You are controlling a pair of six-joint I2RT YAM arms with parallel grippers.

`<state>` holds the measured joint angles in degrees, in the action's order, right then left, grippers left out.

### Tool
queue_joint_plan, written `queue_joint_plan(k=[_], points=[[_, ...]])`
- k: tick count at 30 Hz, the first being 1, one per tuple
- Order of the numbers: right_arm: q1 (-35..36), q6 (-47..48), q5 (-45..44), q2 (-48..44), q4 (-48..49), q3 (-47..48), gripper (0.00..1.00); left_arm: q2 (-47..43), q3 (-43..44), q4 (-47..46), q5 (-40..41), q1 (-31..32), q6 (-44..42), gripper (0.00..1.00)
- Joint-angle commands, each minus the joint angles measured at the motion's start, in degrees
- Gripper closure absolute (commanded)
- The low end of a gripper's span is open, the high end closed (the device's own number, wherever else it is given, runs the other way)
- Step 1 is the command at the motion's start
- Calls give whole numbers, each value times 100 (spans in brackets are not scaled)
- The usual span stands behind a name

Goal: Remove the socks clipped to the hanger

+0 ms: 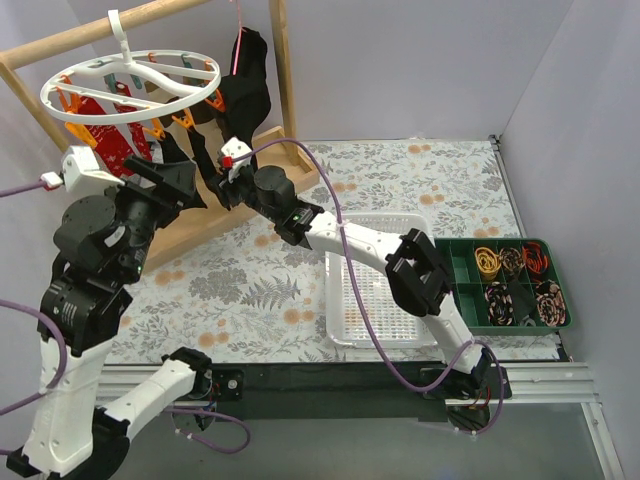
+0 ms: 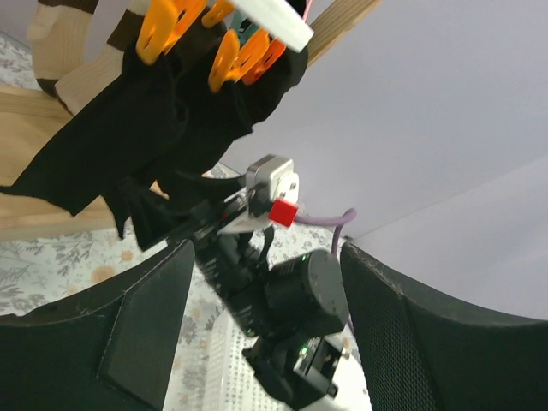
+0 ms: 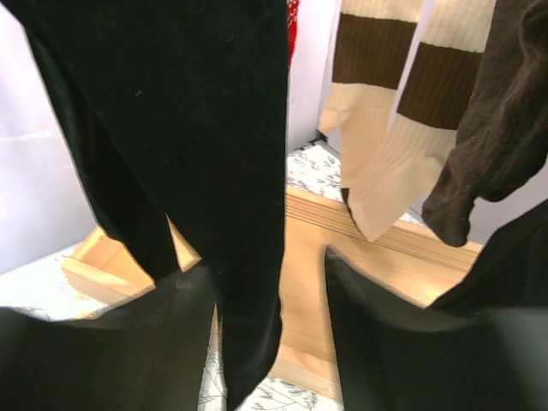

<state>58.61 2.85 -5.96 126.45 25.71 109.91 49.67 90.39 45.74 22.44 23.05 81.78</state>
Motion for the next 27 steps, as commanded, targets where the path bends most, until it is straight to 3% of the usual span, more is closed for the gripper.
queue_joint_plan(k=[1,6,9,15,19,22,25,27], points=[[10,49,-90,-33,338,268,56,-633,-556,-135,-29,-20,-259,33],[19,-83,156,-568,329,-267,86,-1029,-1216,-152,68,-20,-303,32],[19,-241,279,-1034,242,-742,96,-872,-1182,-179,-20,-20,-259,30],[36,-777,964,-1816,-277,-1191,99,-651,-1339,103,-106,-20,22,24],[37,-1058,1464,-2142,-1013,-1103,99,-1318,-2391,-599,-915,-20,-144,7],[37,-1085,1824,-2327,-1279,-1068,99,-1714,-2841,-1013,-1022,-20,-66,2],[37,-1120,1922,-2415,-1499,-1077,99,-1715,-2773,-1145,-873,-20,-39,2],[37,-1076,1914,-2432,-1666,-1059,99,-1426,-2344,-1172,-733,-20,-57,12]])
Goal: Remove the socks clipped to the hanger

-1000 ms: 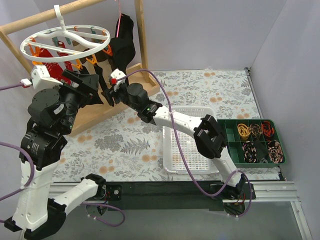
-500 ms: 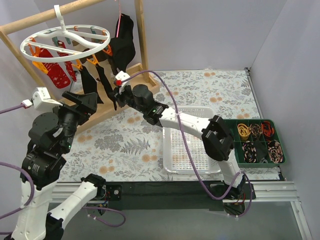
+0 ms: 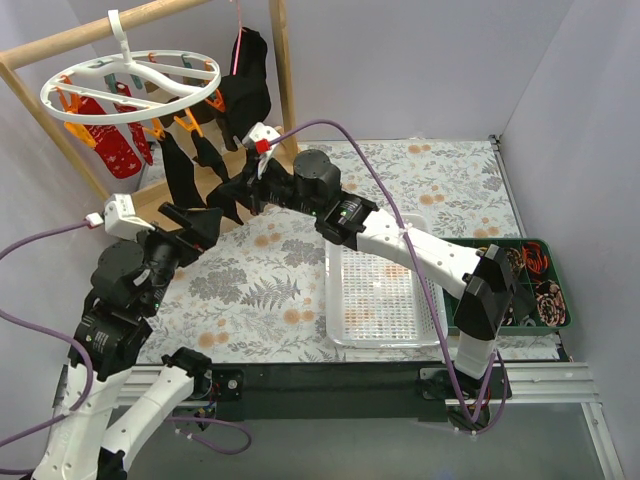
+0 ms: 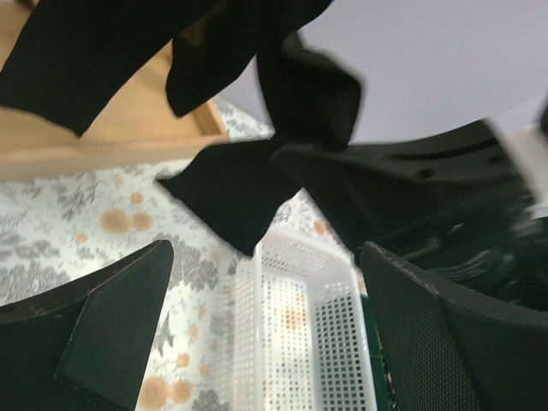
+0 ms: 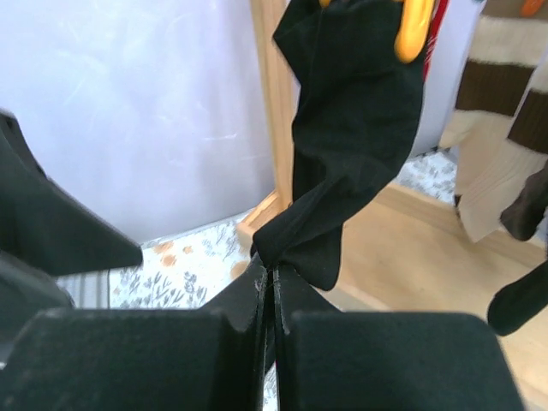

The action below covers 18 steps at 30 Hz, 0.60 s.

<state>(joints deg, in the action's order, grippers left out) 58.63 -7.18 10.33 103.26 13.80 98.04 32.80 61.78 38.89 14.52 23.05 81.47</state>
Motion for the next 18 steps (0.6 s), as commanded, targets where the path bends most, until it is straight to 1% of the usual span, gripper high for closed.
queue_joint_plan(k=[1,2,4,5,6,7,9,15,18], points=[[34,-82,233,-113,-501,110,99,471,728,-427,181,-11,-26,13],[34,-73,198,-113,-510,101,99,908,1305,-174,478,-11,0,14],[34,-47,110,-96,-563,119,99,1481,1931,195,770,-20,0,14],[43,-55,84,-70,-572,128,99,2006,2300,572,1050,-11,35,14],[43,-55,66,-61,-589,136,99,2220,2826,715,1139,-20,35,14],[43,-47,14,-52,-598,145,99,2396,3075,812,1201,-20,27,14],[43,-55,-13,-43,-607,154,99,2748,3400,874,1333,-11,18,14],[52,-73,-66,-52,-607,145,99,3233,3675,637,1650,-20,-140,17],[52,-73,-75,-96,-607,102,99,3295,3631,330,1826,-20,-359,24]])
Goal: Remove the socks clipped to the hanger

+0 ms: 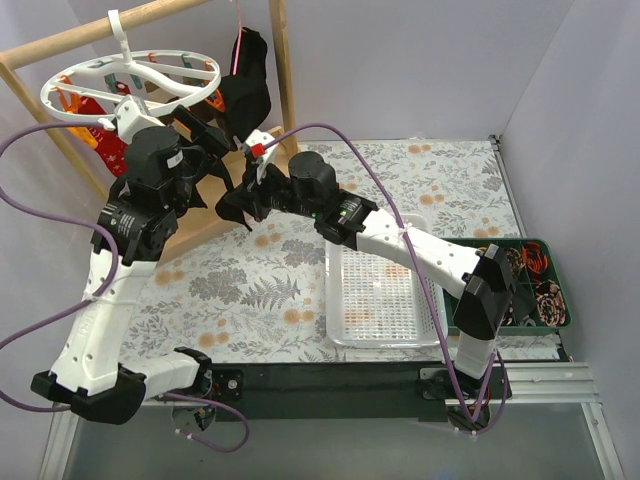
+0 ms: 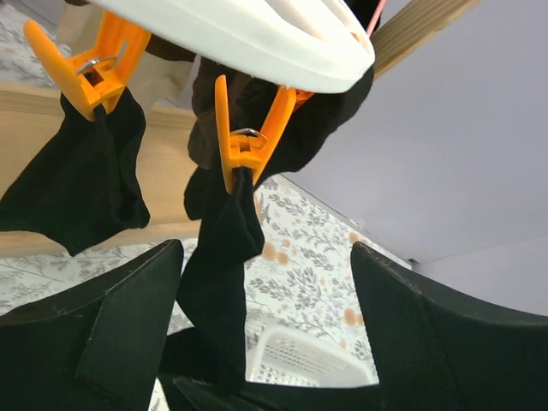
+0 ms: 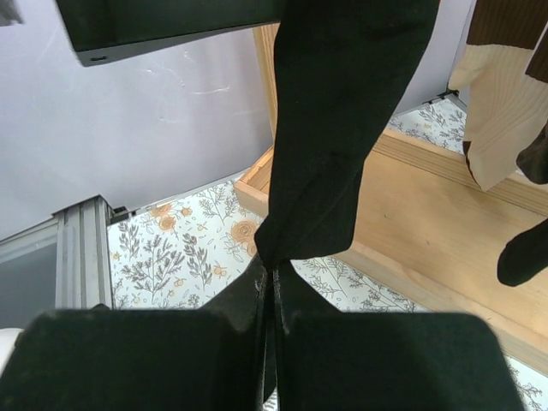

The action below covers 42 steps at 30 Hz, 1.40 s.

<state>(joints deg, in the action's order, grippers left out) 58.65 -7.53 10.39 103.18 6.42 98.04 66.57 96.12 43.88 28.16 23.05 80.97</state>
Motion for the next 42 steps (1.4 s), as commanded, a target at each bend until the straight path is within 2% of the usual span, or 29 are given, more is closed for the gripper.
queue_joint_plan(k=[1,8,22,32,37,42], points=[[58,-38,-81,-104,132,93,99,-65,180,-308,532,-11,-353,25],[76,-38,-99,-140,141,22,99,-30,171,-810,708,-11,-775,41],[120,-91,-160,-245,150,-22,99,321,73,-1663,1209,-20,-1540,42],[129,-99,-204,-316,150,-83,99,410,-119,-1575,1507,-20,-1584,40],[155,-100,-248,-368,150,-127,99,489,-374,-2207,1763,-20,-2058,41],[146,-64,-301,-377,150,-127,99,726,-278,-2270,1728,-20,-2147,43]])
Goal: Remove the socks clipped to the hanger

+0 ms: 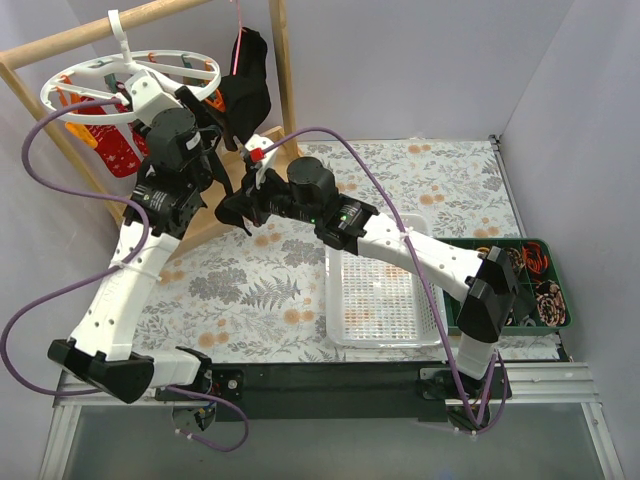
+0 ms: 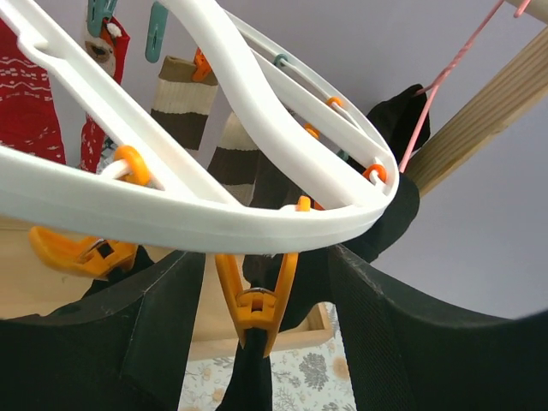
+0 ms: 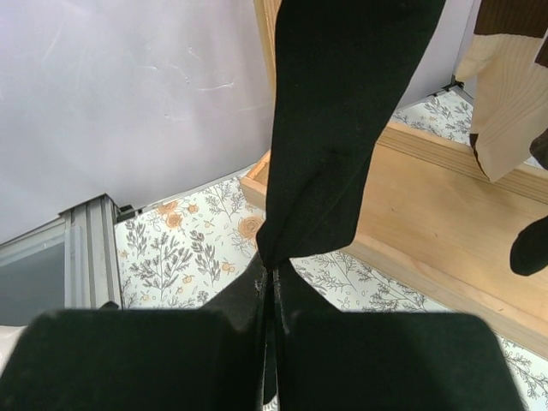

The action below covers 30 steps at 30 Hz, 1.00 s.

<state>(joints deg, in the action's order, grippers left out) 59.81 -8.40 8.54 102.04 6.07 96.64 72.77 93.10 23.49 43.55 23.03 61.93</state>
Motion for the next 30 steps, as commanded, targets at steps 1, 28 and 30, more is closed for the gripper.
queue_joint_plan(k=[1,28,30], points=[[39,14,-107,-263,184,4,99,175,24,-230,189,-17,-252,43],[48,-21,-255,-483,184,-374,99,308,86,-257,-734,-721,-85,100],[48,-21,-282,-509,184,-400,99,290,94,-265,-734,-721,-94,100]])
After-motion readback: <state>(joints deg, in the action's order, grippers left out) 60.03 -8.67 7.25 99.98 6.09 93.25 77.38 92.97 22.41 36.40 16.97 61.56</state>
